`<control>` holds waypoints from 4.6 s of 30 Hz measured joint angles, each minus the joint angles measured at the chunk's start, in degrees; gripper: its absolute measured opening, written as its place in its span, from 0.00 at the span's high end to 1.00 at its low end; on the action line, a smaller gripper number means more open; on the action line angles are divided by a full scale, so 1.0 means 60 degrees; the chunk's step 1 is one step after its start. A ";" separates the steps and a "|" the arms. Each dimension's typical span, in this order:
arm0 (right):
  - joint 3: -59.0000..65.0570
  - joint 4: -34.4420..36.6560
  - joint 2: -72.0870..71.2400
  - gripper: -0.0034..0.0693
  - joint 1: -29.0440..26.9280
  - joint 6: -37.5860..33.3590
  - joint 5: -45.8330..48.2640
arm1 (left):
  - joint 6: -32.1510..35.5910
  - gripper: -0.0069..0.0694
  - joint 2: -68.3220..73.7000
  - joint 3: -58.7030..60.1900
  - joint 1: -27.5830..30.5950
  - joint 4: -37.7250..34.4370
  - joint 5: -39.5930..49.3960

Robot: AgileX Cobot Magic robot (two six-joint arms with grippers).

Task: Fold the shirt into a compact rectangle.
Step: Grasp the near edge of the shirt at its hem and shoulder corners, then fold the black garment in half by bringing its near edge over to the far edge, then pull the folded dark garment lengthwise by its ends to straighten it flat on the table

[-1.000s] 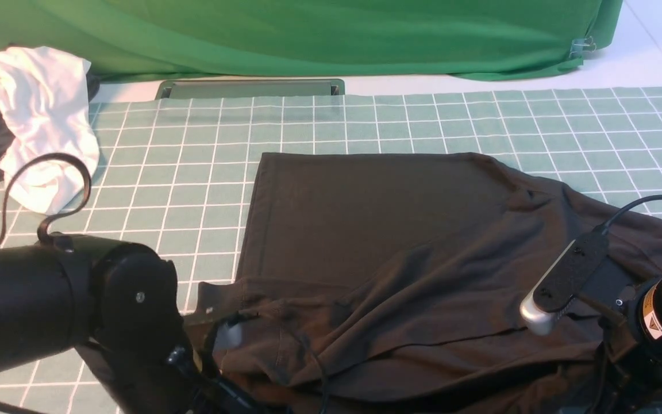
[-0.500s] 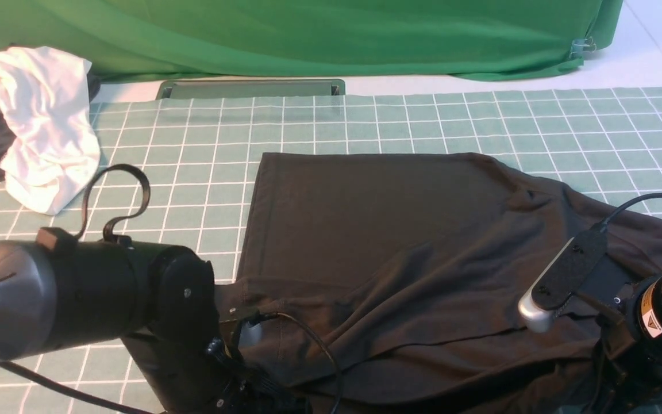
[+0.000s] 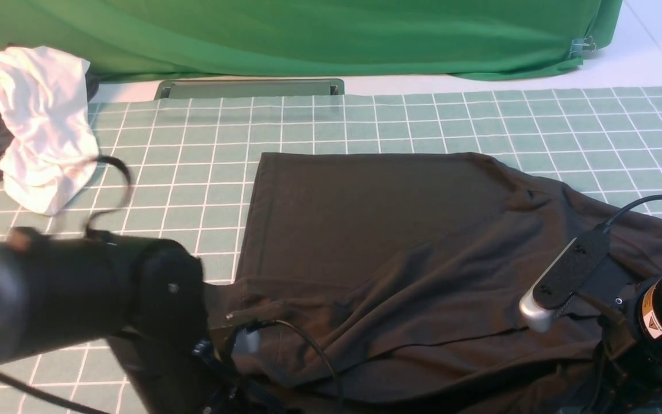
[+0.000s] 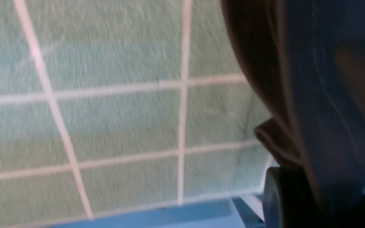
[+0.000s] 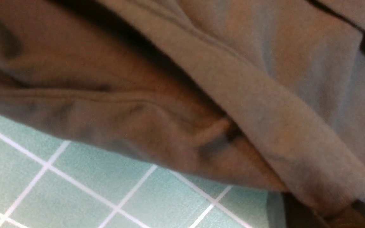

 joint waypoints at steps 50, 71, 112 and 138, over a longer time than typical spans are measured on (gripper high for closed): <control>-0.4485 -0.0115 0.5634 0.67 -0.3137 0.0323 -0.5918 | 0.1160 0.88 0.7244 -1.0728 0.4663 -0.1855 -0.1235; -0.8192 0.2880 0.5814 0.85 -0.3137 -0.1492 0.0513 | 0.0763 0.46 0.7464 -1.3553 0.5656 -0.1705 0.1441; -0.9941 0.3281 0.6381 0.92 -0.4569 -0.2025 0.1307 | 0.1236 0.78 0.6826 -1.3269 0.4486 0.0467 0.2337; -0.8860 0.3393 0.5174 0.92 -0.4668 -0.2046 0.2950 | 0.0963 0.38 0.5040 -0.7432 0.4520 0.1100 0.1327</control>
